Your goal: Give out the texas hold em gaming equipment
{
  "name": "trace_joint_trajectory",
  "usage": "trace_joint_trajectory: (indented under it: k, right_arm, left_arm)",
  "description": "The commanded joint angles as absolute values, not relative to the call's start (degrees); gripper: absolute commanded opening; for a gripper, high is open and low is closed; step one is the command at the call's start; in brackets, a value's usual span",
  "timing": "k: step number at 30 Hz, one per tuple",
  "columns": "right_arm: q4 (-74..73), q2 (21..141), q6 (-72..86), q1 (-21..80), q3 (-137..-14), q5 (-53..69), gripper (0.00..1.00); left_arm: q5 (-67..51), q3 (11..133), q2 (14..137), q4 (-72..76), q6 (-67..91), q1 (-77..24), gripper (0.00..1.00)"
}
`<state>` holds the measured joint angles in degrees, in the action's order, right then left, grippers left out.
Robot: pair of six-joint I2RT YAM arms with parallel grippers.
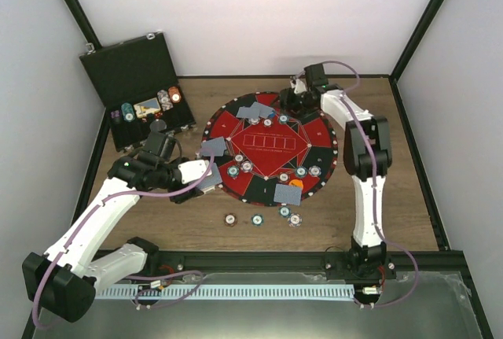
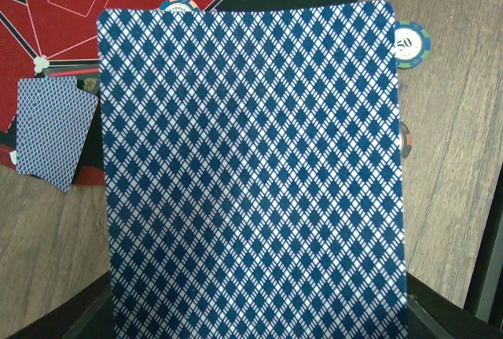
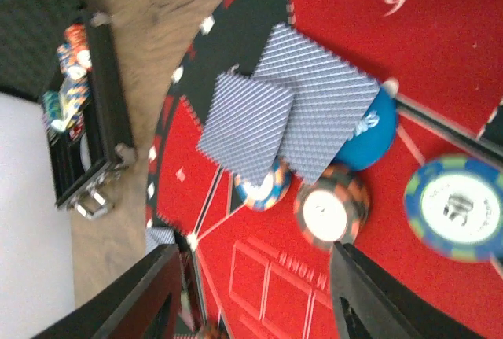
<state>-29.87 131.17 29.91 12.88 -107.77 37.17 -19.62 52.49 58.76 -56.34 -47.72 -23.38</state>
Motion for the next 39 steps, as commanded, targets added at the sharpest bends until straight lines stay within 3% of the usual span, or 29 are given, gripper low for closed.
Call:
trace_joint_trajectory:
  k: [1,6,8,14,18,28,39]
  right_arm:
    - [-23.61,116.27,30.92,14.91,-95.95,38.72,0.59]
    - [-11.49,101.54,37.17,21.71,-76.81,44.05,0.82]
    - [-8.77,97.36,39.92,25.71,-70.72,43.95,0.87]
    - [6.55,87.31,51.28,35.26,-53.42,45.66,0.88]
    - [10.83,85.0,54.47,39.51,-50.51,46.28,0.88]
    - [17.73,86.28,59.03,44.96,-49.22,47.1,0.85]
    - [17.99,93.76,59.33,48.21,-56.26,47.51,0.79]
  left_arm:
    - [-20.83,53.85,58.15,-55.96,-46.91,-23.29,0.17]
    - [-21.17,53.46,58.25,-55.41,-47.04,-23.29,0.18]
    - [-21.33,53.14,58.49,-55.25,-47.2,-23.29,0.18]
    - [-21.45,52.22,58.8,-54.61,-47.7,-23.37,0.18]
    - [-21.45,51.77,59.01,-54.23,-47.86,-23.38,0.18]
    - [-21.05,51.82,58.8,-54.36,-48.3,-23.38,0.18]
    - [-21.27,52.38,57.88,-55.28,-48.49,-23.38,0.18]
